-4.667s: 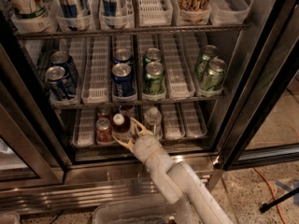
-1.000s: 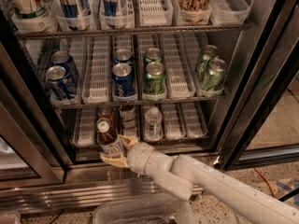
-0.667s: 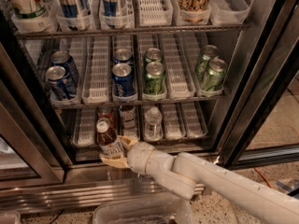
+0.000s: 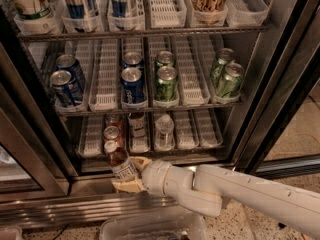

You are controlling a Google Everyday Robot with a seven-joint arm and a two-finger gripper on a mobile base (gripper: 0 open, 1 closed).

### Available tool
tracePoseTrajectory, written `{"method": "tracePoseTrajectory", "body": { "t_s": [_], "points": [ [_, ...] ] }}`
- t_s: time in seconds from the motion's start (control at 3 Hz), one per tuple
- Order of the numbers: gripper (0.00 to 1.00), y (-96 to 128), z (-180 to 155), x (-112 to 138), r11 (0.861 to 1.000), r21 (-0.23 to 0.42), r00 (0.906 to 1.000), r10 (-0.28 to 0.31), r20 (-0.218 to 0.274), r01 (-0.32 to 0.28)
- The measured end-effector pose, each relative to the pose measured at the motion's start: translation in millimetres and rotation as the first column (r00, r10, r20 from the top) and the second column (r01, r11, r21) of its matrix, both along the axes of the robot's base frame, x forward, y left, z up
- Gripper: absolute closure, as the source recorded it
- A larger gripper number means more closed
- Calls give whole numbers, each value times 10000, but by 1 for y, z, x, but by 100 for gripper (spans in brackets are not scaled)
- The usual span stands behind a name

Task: Pick blue plastic bottle from bottom shelf of fridge

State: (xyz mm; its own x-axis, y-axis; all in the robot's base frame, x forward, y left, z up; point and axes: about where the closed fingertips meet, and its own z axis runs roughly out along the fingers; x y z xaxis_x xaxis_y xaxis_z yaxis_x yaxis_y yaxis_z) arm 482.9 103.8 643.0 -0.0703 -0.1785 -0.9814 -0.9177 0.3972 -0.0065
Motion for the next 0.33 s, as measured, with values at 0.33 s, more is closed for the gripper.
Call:
{"method": "tracePoseTrajectory", "body": {
  "t_s": [0.33],
  "points": [
    [100, 0, 0, 0, 10000, 0, 10000, 0, 0, 0]
  ]
}}
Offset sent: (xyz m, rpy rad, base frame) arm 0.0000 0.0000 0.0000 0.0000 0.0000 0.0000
